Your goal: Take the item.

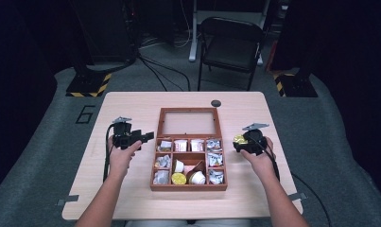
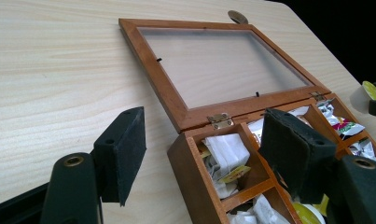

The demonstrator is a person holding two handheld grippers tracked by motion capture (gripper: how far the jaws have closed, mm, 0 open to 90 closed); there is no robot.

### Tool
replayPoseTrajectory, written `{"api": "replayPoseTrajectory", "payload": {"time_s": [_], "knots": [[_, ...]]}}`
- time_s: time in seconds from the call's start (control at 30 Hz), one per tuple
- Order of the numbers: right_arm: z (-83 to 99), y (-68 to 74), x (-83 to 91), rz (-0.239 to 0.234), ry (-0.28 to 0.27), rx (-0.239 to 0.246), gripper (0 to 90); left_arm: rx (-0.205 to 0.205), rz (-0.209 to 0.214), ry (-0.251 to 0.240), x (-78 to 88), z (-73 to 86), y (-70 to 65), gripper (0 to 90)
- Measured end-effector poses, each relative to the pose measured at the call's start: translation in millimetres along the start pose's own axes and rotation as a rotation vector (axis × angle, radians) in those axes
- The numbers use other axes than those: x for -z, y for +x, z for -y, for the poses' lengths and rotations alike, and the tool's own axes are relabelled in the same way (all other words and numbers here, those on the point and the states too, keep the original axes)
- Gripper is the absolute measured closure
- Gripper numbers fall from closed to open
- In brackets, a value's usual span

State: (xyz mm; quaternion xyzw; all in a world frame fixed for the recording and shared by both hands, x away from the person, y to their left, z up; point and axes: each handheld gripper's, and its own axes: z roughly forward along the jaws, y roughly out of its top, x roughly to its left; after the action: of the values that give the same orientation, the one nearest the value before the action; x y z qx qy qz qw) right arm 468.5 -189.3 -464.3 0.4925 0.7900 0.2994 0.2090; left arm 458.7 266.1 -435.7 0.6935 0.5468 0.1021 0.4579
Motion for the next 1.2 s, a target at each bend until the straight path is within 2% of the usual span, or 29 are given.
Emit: {"api": "replayPoseTrajectory", "payload": {"time_s": [0.2,0.37,0.63,0.77,0.83,0.93,1.07,1.2], "knots": [[9.4,-19.5,-1.1,0.058,0.023,-0.060,37.2,0.000,-0.004,0.003,-1.4,-0.3,1.2,31.1],[17.7,-36.1,-1.3,0.103,0.030,-0.087,37.2,0.006,0.000,0.001,-1.9,-0.7,2.1,31.2],[26.8,-47.9,-3.0,0.163,0.049,-0.104,37.2,0.005,0.001,0.001,-3.7,-1.1,2.7,31.2],[31.9,-51.0,-7.9,0.157,0.068,-0.114,37.2,0.005,0.000,0.003,-4.1,-1.2,3.8,31.2],[33.3,-51.1,-8.8,0.156,0.053,-0.123,37.0,0.006,0.000,0.002,-4.0,-1.3,4.0,31.2],[33.3,-51.3,-8.2,0.156,0.059,-0.133,36.4,0.004,-0.002,0.002,-3.6,-1.4,4.2,31.2],[34.2,-50.1,-10.3,0.158,0.067,-0.143,30.5,0.006,-0.001,0.002,-3.9,-1.1,3.7,31.2],[32.3,-49.7,-8.5,0.160,0.041,-0.139,29.3,0.004,-0.002,0.003,-3.7,-1.2,3.3,31.2]]}}
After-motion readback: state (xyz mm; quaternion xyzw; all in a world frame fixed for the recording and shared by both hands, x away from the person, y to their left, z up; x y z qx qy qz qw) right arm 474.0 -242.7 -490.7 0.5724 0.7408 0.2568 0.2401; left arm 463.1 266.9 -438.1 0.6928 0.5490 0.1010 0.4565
